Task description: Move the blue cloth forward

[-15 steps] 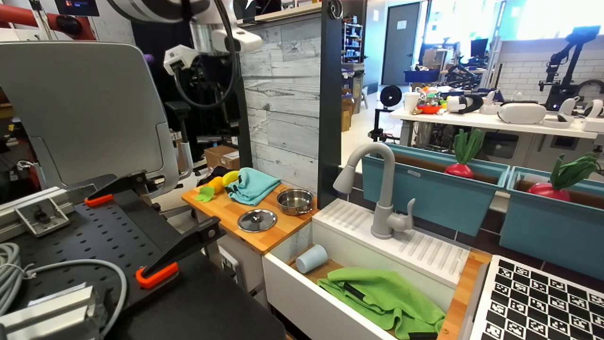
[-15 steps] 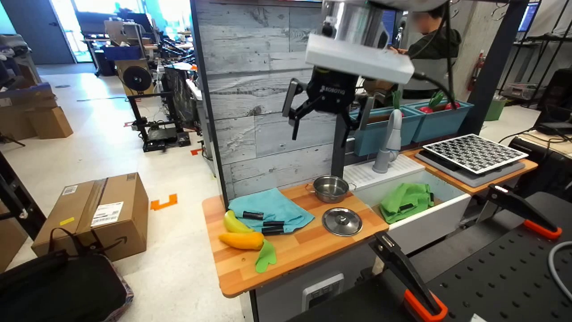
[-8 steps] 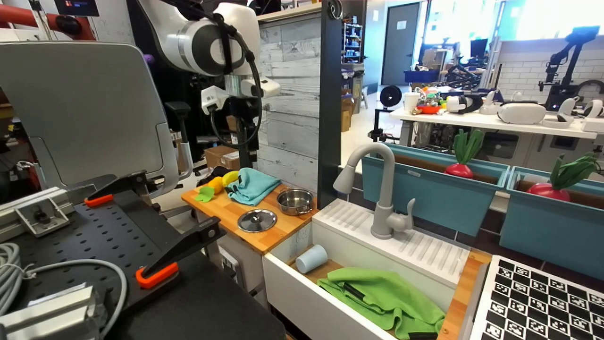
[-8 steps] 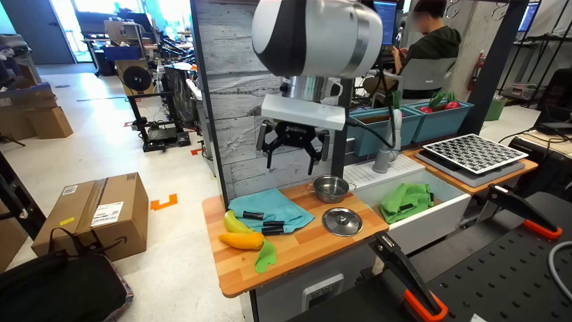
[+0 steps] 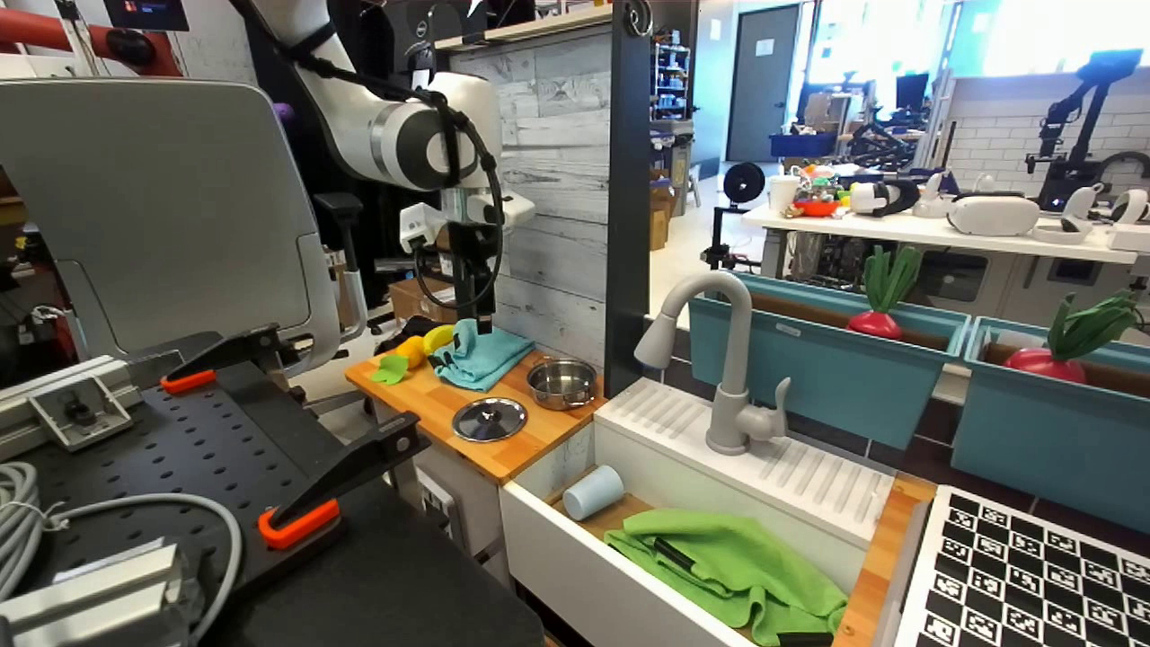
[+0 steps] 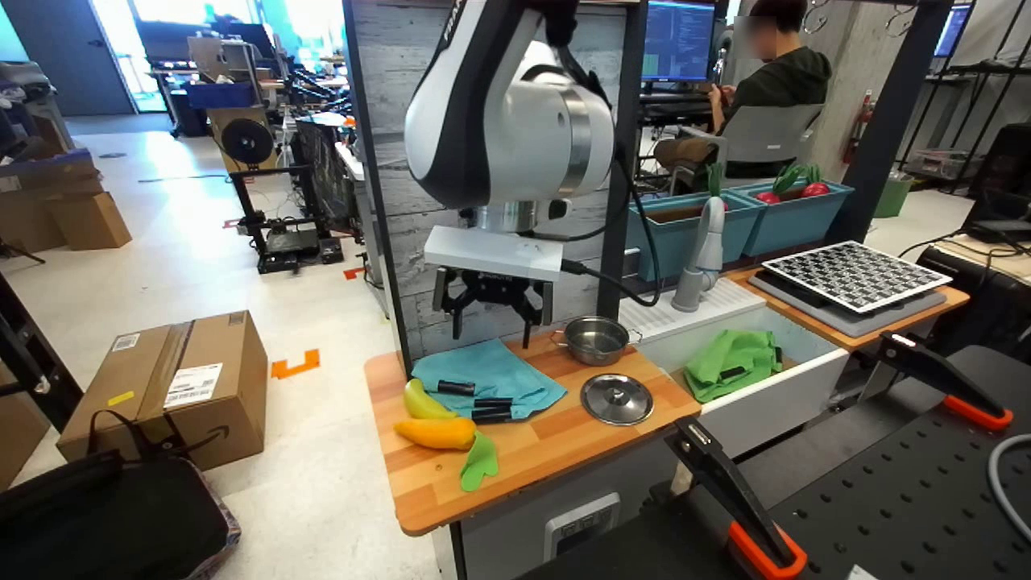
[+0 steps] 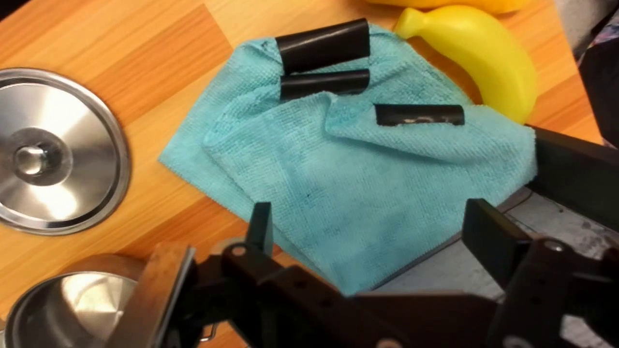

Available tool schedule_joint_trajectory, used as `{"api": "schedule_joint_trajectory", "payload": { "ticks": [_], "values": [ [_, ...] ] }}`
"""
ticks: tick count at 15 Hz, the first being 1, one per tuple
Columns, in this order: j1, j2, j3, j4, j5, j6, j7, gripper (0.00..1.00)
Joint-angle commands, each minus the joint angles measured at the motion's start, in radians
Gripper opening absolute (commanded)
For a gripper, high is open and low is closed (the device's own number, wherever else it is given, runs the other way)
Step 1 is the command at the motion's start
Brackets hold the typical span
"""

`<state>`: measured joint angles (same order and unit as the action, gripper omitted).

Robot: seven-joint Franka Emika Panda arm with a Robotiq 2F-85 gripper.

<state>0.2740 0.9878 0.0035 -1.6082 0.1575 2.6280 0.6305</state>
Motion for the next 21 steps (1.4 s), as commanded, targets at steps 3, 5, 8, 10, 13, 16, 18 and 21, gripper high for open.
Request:
{"api": "schedule_joint_trajectory", "payload": {
  "ticks": [3,5,8,10,13,16,18,21],
  "values": [
    [0.056,0.120,-0.051,0.129,-0.010,-0.033,0.055,1.00],
    [0.068,0.148,-0.061,0.152,-0.015,-0.032,0.066,1.00],
    [0.090,0.178,-0.078,0.172,-0.028,-0.030,0.081,1.00],
    [0.100,0.192,-0.085,0.180,-0.033,-0.034,0.084,1.00],
    [0.119,0.202,-0.099,0.173,-0.046,-0.027,0.082,1.00],
    [0.135,0.182,-0.109,0.124,-0.068,-0.006,0.067,1.00],
    [0.141,0.167,-0.113,0.087,-0.092,0.015,0.054,1.00],
    [0.148,0.152,-0.116,0.042,-0.122,0.026,0.042,1.00]
  ]
}}
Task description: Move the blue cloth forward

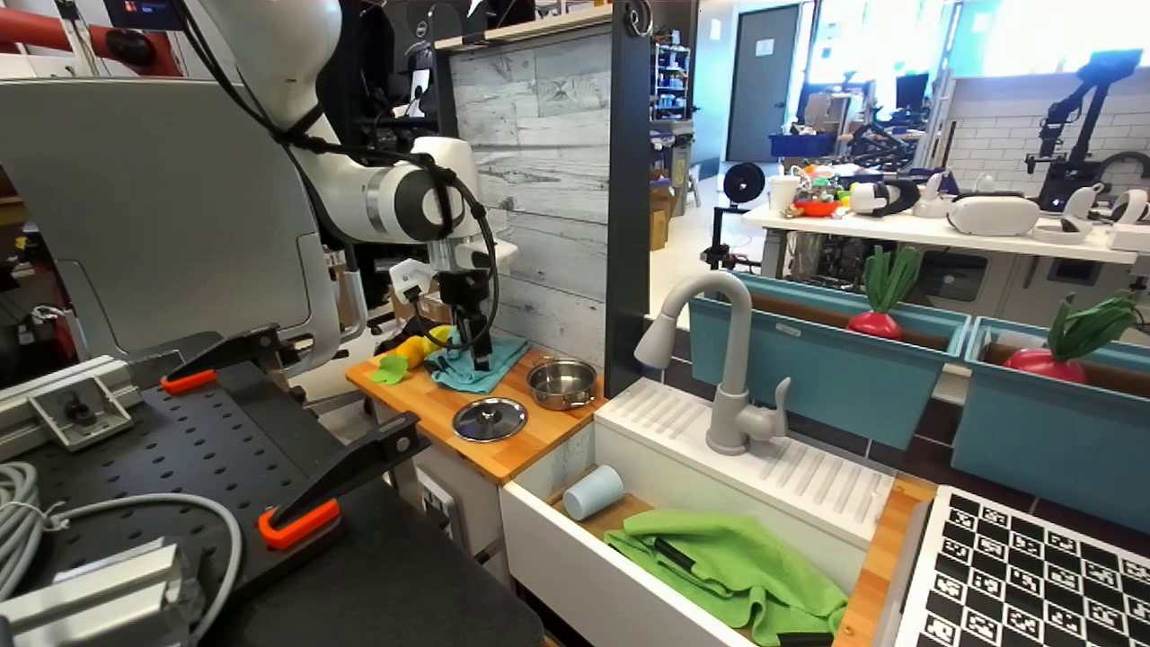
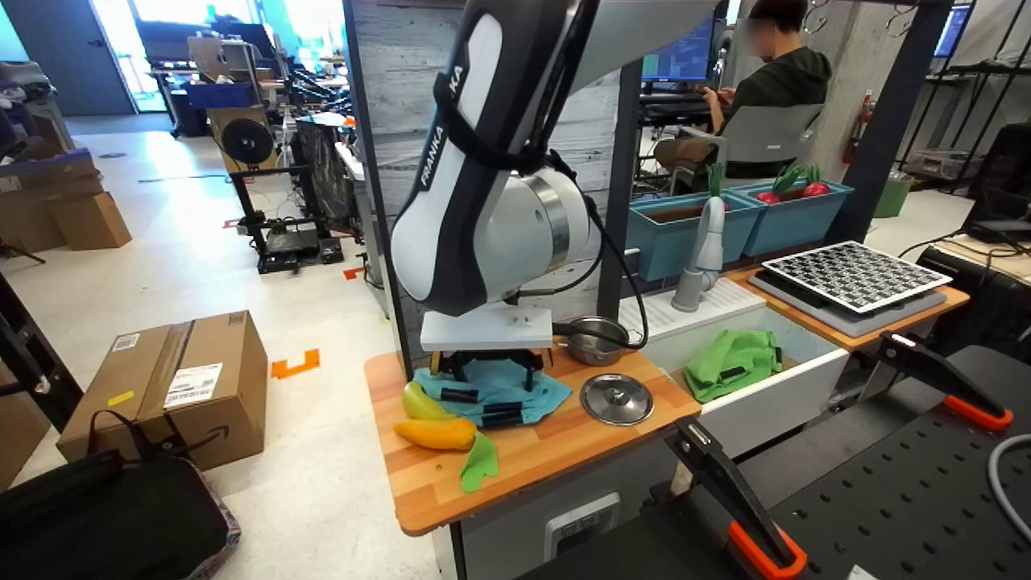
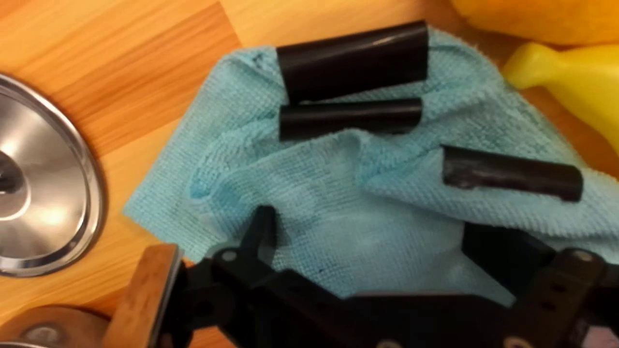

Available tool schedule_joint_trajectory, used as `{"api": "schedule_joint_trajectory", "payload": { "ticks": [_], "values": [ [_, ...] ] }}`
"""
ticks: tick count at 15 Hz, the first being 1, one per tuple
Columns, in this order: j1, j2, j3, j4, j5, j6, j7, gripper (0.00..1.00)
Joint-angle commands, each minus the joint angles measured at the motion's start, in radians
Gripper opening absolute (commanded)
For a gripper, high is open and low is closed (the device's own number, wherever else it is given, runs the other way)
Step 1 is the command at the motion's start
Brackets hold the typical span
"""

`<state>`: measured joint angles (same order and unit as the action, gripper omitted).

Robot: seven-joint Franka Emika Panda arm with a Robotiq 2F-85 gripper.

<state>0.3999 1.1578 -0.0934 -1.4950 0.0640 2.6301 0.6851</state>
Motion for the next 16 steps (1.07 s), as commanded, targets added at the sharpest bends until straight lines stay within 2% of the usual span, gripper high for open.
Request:
{"api": "schedule_joint_trajectory", "payload": {
  "ticks": [1,7,16],
  "values": [
    [0.023,-0.023,-0.019,-0.090,-0.036,0.031,-0.019,1.00],
    [0.044,-0.066,-0.032,-0.229,-0.078,0.121,-0.062,1.00],
    [0.064,-0.174,-0.044,-0.459,-0.064,0.247,-0.162,1.00]
  ]
}}
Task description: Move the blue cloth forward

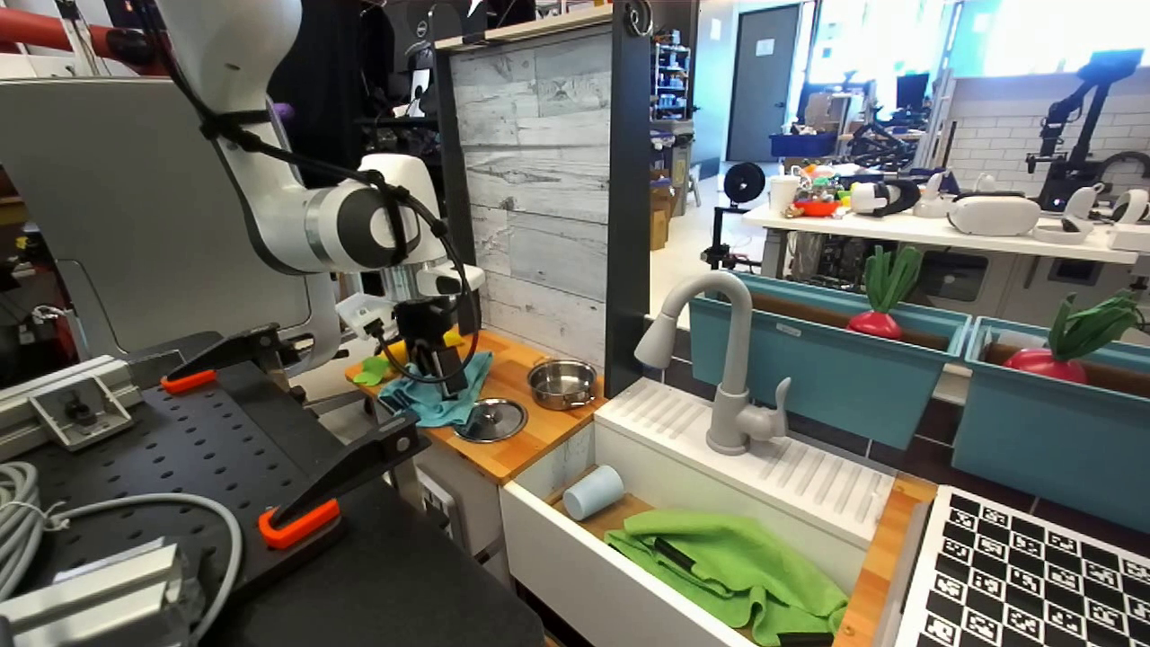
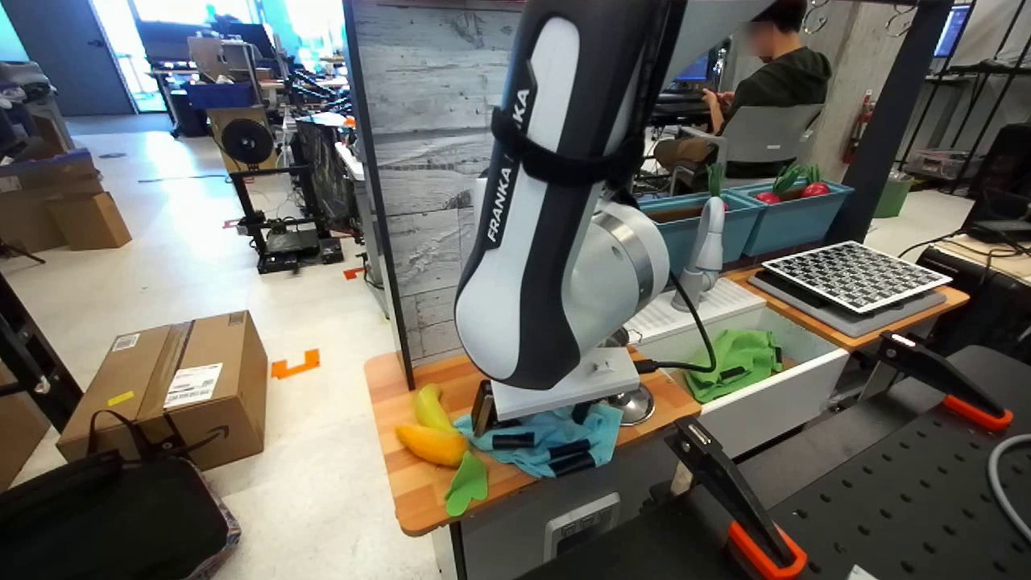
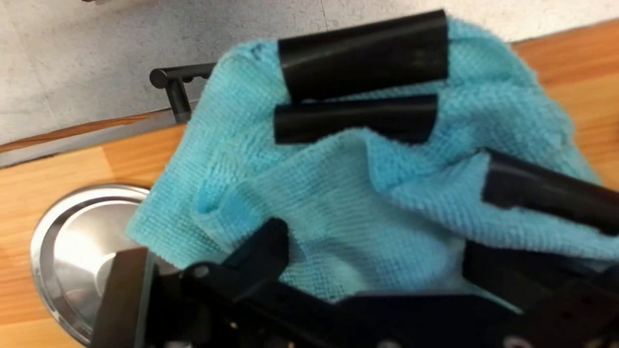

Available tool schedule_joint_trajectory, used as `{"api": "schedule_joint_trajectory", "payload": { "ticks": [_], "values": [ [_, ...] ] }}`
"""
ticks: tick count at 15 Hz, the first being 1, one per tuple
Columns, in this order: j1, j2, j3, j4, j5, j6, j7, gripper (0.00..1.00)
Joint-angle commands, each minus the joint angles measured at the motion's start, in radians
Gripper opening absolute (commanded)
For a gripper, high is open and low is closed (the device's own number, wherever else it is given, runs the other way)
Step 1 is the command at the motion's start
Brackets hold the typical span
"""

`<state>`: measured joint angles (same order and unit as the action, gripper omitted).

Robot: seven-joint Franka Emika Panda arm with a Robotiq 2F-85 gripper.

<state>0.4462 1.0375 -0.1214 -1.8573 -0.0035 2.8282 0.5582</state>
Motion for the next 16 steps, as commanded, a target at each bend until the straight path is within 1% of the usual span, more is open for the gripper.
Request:
{"api": "schedule_joint_trajectory", "payload": {
  "ticks": [1,4,8,10,13,14,15,16],
  "values": [
    [0.013,-0.065,-0.013,-0.113,0.007,0.050,-0.047,1.00],
    [0.008,-0.101,-0.013,-0.144,0.017,0.057,-0.062,1.00],
    [-0.010,-0.169,-0.008,-0.162,0.029,0.037,-0.069,1.00],
    [-0.016,-0.232,-0.005,-0.200,0.023,0.037,-0.081,1.00],
    [-0.025,-0.357,0.006,-0.300,0.008,0.048,-0.124,1.00],
    [-0.039,-0.403,0.021,-0.337,0.014,0.051,-0.139,1.00],
    [-0.009,-0.286,-0.007,-0.222,0.011,0.026,-0.096,1.00],
    [-0.015,-0.326,-0.002,-0.254,0.009,0.026,-0.103,1.00]
  ]
}}
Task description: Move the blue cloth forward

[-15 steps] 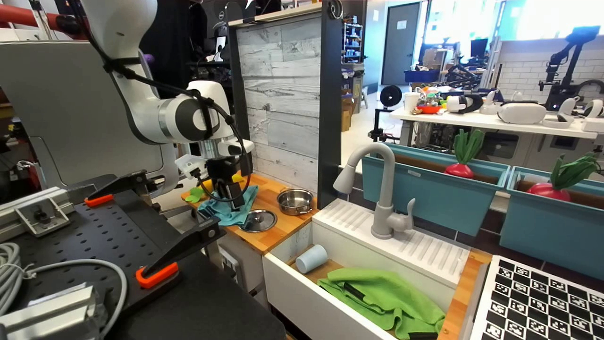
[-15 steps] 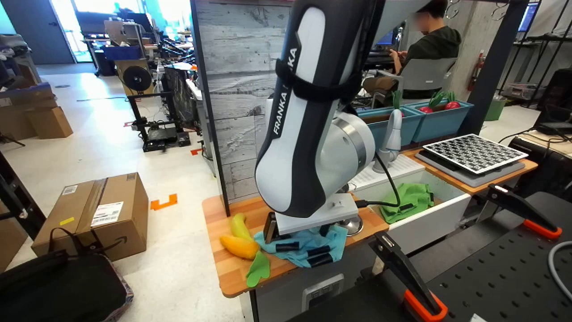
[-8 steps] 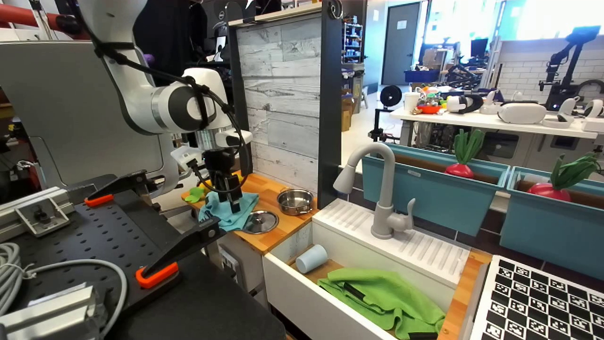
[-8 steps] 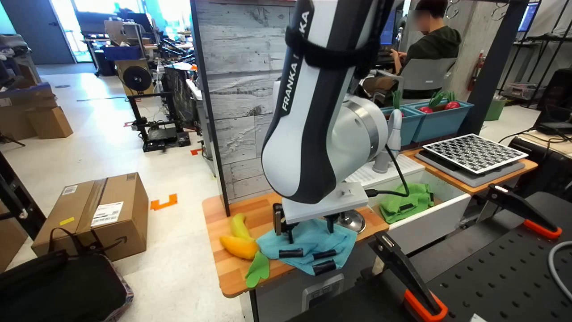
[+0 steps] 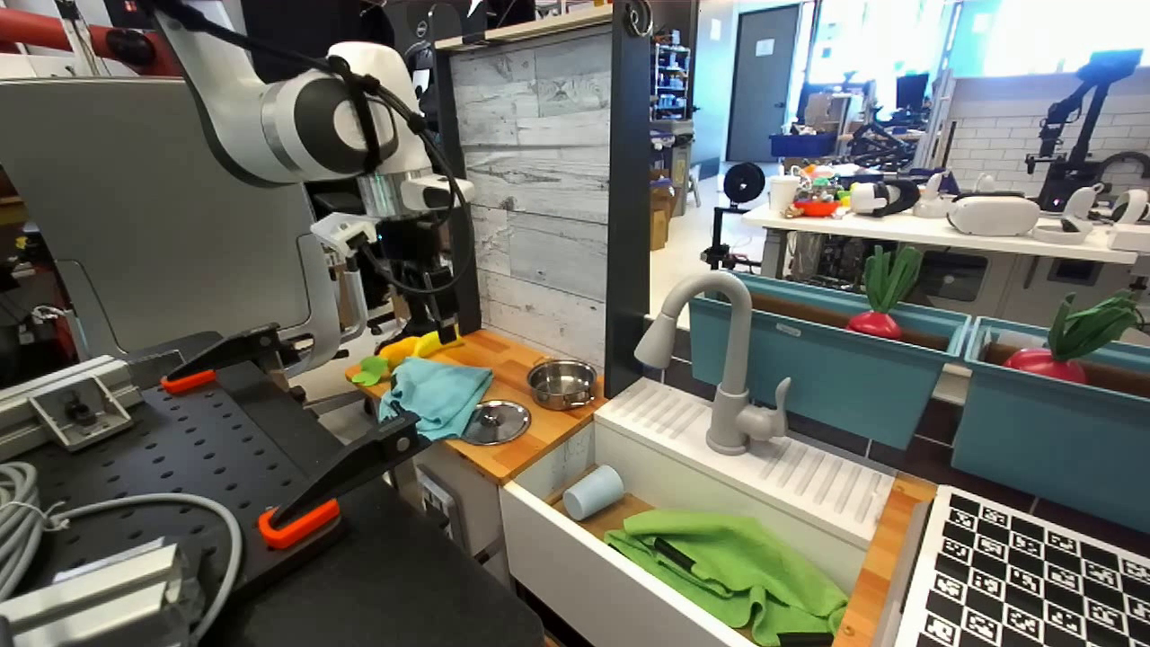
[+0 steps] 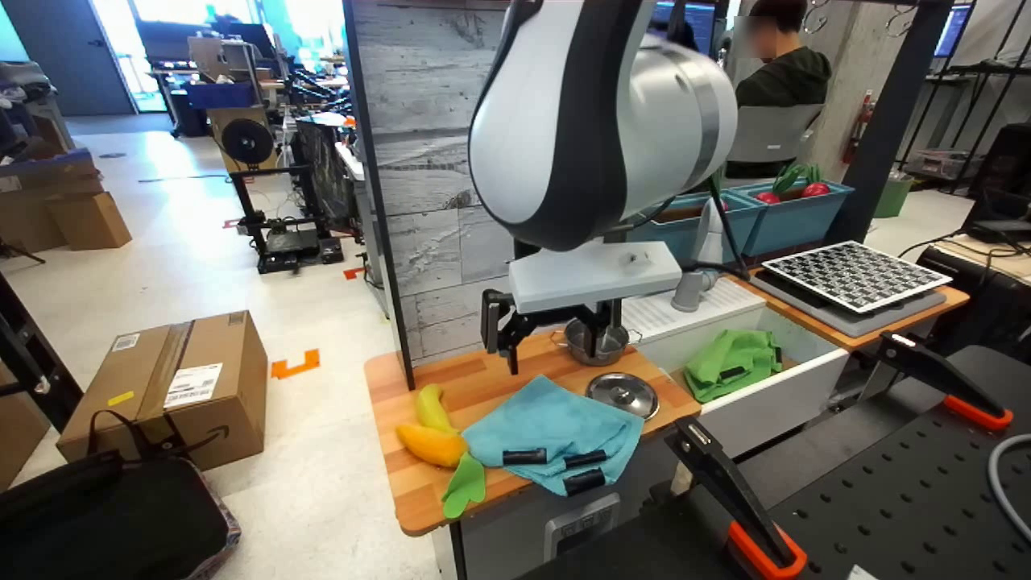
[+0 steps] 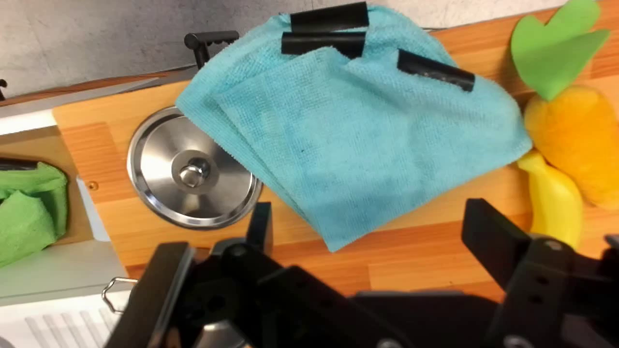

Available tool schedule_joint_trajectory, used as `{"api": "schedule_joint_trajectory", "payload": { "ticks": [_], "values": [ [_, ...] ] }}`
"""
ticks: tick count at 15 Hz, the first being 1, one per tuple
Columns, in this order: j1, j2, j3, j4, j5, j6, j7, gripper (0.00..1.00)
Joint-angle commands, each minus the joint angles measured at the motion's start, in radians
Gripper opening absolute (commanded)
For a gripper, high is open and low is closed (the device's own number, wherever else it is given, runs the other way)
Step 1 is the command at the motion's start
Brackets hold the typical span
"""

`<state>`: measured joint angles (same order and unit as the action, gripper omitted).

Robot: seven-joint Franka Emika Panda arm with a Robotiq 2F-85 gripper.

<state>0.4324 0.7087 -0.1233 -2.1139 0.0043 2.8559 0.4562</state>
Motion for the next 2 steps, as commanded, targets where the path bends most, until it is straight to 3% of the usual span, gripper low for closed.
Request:
{"api": "schedule_joint_trajectory", "payload": {
  "ticks": [1,2],
  "values": [
    [-0.005,-0.028,0.004,-0.023,-0.001,-0.002,-0.005,1.00],
    [-0.008,-0.048,0.007,-0.041,-0.002,-0.002,-0.008,1.00]
  ]
}}
